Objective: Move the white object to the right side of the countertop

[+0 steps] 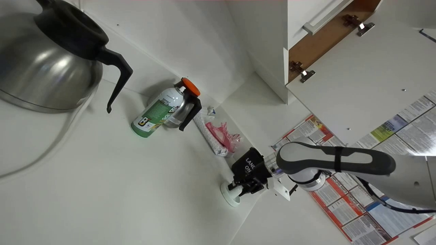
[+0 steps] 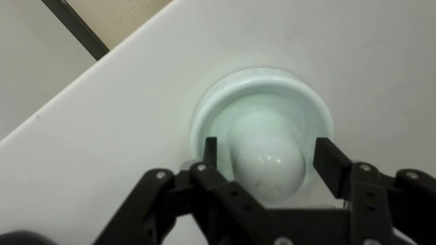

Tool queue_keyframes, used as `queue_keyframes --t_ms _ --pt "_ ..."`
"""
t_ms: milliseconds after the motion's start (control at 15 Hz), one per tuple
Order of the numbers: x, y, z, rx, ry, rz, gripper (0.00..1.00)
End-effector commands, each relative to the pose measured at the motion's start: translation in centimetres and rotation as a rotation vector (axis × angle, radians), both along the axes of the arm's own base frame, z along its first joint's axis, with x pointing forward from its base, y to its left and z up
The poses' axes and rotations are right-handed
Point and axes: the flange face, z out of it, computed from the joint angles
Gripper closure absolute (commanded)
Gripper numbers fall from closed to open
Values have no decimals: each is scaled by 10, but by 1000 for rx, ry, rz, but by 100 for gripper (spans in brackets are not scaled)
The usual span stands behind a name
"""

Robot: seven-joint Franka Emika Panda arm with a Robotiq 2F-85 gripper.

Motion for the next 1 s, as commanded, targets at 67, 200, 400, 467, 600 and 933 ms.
queue_keyframes --t_ms 67,200,400,467,600,933 --pt "-9 19 30 -17 -30 -26 0" --pt "-26 33 39 -2 -6 -63 0" --pt "-59 55 50 19 -31 -99 0" --pt "-73 62 55 12 -45 -121 0" --pt "-97 74 66 -11 -73 -161 0" --pt "-141 95 89 -62 -91 -225 0"
